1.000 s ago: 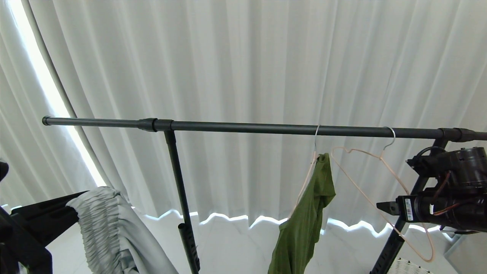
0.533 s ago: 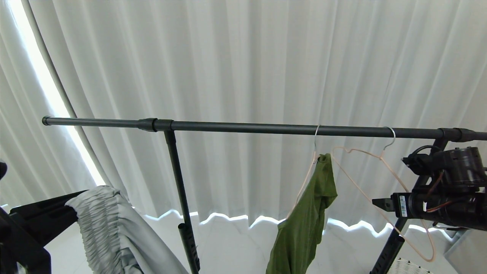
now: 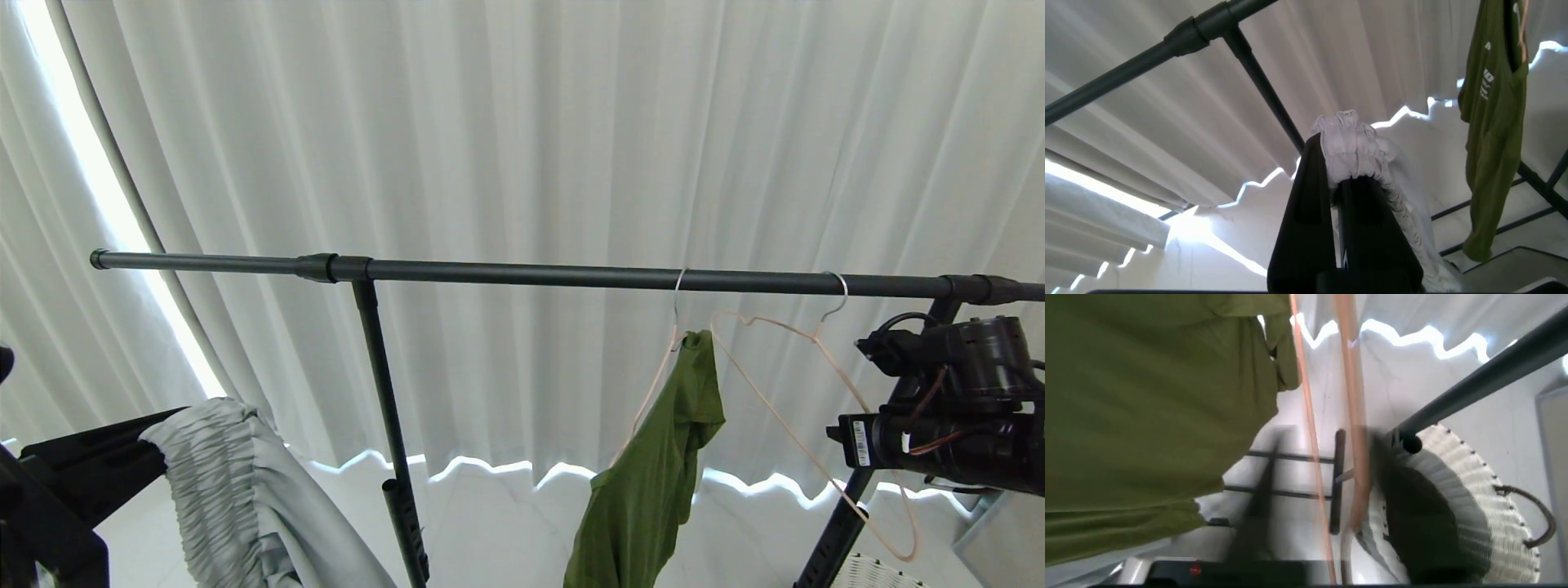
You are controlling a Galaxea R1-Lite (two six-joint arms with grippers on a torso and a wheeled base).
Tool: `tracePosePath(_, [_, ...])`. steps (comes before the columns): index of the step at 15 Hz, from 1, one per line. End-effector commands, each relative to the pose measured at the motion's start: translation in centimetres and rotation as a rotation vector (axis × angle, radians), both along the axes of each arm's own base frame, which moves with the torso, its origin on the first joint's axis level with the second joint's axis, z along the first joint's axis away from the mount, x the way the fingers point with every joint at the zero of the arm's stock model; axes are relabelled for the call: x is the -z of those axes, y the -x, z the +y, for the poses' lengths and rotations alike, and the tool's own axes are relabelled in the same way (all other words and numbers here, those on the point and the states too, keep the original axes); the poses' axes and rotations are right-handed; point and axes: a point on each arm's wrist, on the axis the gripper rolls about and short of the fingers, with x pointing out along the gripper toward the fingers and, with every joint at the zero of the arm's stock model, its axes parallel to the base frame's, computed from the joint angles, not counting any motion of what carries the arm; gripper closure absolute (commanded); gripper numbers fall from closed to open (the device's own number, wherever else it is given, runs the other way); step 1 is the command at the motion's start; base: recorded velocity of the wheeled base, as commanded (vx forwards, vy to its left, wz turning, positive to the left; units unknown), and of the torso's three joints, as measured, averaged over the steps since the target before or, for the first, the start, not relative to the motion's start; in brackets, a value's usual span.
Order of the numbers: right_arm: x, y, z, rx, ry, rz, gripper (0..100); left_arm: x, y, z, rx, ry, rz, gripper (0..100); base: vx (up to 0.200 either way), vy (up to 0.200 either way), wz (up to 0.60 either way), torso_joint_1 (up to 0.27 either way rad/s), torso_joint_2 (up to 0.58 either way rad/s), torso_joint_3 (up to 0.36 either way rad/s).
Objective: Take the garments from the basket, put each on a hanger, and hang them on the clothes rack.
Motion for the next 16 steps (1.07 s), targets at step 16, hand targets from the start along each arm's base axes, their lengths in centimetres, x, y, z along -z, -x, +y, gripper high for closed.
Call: tracePosePath(16, [-3.2, 4.7, -0.8, -0.008, 0.008, -0.120, 100, 0.3, -0.1, 0.0, 0.002, -0.066, -0.012, 100, 0.000, 0.000, 0.00, 0.000, 0.00, 0.000])
